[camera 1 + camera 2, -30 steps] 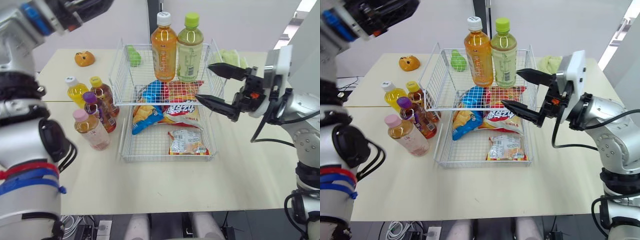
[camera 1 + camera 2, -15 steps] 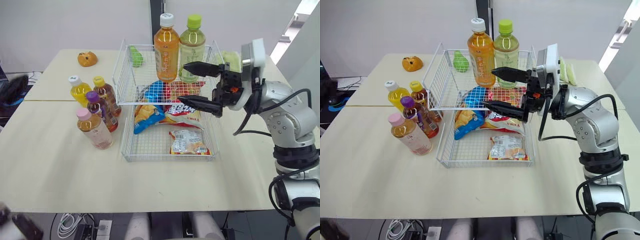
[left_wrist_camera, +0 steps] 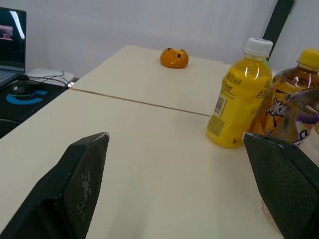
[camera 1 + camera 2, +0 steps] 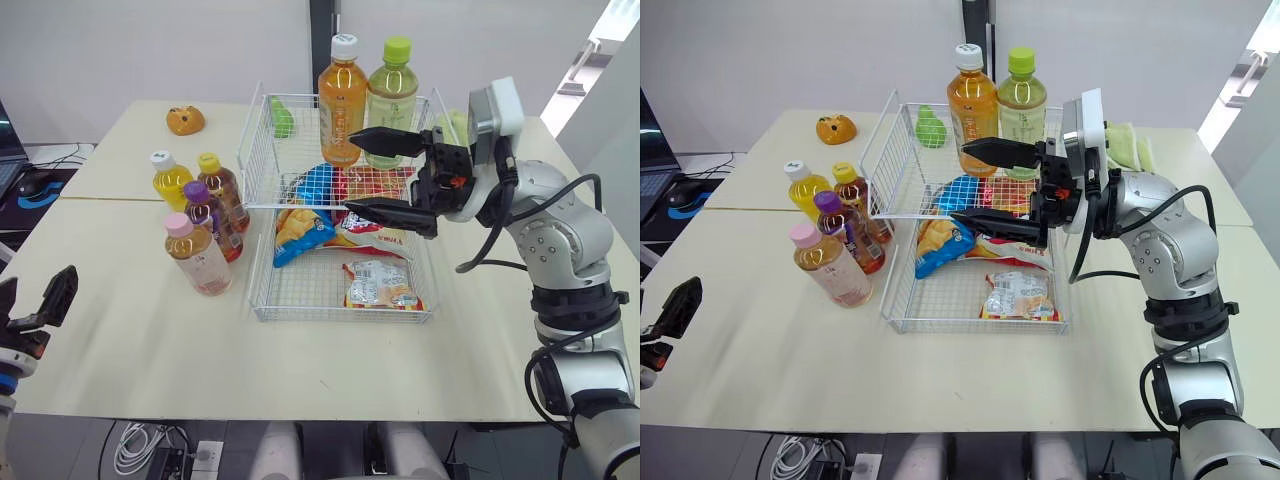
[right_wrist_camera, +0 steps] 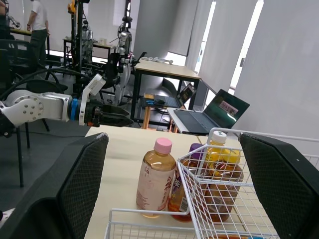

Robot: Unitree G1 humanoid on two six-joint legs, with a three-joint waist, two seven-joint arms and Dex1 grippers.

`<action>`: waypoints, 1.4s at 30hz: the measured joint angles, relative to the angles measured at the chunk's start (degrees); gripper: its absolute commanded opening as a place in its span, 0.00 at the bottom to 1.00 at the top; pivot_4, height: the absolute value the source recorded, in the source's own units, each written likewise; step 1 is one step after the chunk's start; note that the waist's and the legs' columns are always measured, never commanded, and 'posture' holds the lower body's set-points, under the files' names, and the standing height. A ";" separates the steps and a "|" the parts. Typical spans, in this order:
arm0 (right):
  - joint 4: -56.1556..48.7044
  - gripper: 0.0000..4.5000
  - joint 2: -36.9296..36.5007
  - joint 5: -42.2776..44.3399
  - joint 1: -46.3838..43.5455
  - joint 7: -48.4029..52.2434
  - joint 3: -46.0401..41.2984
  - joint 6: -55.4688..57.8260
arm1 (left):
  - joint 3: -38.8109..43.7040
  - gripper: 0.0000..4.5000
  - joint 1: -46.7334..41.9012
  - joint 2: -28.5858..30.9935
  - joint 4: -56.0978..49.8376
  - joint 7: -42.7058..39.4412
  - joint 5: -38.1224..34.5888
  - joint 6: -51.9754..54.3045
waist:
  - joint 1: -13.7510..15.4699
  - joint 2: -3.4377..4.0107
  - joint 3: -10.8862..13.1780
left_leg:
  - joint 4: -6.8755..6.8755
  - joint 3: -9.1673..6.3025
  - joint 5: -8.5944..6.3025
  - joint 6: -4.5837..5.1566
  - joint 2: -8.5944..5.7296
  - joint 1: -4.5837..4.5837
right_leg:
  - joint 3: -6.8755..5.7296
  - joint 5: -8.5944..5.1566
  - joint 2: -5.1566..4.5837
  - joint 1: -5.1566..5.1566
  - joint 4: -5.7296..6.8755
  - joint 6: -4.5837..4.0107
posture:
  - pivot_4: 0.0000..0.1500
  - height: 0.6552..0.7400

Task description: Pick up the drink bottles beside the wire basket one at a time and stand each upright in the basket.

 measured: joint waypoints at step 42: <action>-8.47 1.00 -5.79 2.26 2.92 -6.57 -4.03 4.73 | -36.05 0.99 -46.59 15.53 54.16 -4.48 14.38 -20.48 | -0.38 0.03 0.03 | -0.10 -0.01 0.00 0.00 -0.03 -0.10 | -0.10 0.00 0.02 -0.08 -0.06 0.02 | 1.00 1.00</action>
